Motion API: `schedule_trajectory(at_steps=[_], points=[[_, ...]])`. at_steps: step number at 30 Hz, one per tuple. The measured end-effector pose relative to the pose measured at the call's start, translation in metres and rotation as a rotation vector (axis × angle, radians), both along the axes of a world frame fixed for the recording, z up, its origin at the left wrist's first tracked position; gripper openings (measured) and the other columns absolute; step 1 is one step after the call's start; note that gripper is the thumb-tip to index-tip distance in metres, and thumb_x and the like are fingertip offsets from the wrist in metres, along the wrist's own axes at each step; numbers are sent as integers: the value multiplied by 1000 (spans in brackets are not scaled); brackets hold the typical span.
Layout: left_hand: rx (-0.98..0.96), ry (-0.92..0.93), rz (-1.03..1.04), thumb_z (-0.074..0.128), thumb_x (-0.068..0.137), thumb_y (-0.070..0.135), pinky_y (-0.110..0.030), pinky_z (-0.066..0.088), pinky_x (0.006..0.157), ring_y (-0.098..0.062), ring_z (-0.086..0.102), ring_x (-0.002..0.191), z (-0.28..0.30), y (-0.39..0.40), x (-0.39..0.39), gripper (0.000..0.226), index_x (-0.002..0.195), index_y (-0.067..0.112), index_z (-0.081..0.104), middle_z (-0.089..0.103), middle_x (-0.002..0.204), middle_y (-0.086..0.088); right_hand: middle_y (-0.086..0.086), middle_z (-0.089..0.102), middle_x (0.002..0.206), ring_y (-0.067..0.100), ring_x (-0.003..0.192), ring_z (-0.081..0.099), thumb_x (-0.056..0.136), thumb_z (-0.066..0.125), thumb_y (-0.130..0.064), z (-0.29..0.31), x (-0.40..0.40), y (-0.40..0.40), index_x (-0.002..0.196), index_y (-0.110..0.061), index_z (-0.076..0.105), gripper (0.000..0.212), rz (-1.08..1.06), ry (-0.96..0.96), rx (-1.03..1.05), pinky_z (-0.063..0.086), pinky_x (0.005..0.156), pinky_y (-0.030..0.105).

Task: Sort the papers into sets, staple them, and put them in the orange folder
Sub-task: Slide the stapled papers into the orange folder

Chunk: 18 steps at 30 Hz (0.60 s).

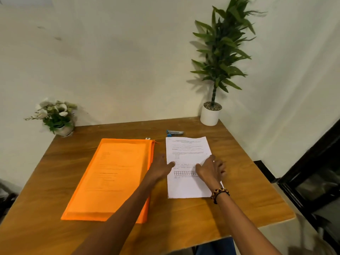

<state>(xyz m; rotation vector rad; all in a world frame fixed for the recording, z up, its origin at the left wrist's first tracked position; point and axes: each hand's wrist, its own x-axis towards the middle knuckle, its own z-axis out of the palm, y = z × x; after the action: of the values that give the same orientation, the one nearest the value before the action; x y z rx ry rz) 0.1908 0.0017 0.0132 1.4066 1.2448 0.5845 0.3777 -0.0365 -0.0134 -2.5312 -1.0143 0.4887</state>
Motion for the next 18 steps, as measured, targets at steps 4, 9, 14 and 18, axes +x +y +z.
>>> schedule_trajectory(at_steps=[4,9,14,18], points=[[-213,-233,130,67,96,13,-50,54,100,-28,68,116,-1,10,12,35,127,24,55,65,135,-3,22,34,147,41,137,31,88,67,-38,4,2,7,139,-10,33,68,-42,142,87,35,110,56],[-228,-333,150,63,95,6,-54,58,90,-30,72,107,-14,11,4,50,140,25,52,68,130,-8,11,64,129,30,112,60,90,67,-26,9,1,4,126,-7,57,42,-69,403,246,54,90,41],[-225,-352,150,58,101,9,-52,60,87,-30,74,102,-12,9,-17,35,134,19,59,72,122,-9,-1,69,112,20,92,64,97,58,-21,8,5,-1,113,-11,64,20,15,491,321,56,73,34],[-125,-243,60,54,104,22,-45,59,91,-24,72,106,-6,9,-33,34,138,22,56,70,127,-5,-2,61,116,19,103,59,105,49,-15,11,6,2,125,-11,53,21,156,595,342,49,79,31]])
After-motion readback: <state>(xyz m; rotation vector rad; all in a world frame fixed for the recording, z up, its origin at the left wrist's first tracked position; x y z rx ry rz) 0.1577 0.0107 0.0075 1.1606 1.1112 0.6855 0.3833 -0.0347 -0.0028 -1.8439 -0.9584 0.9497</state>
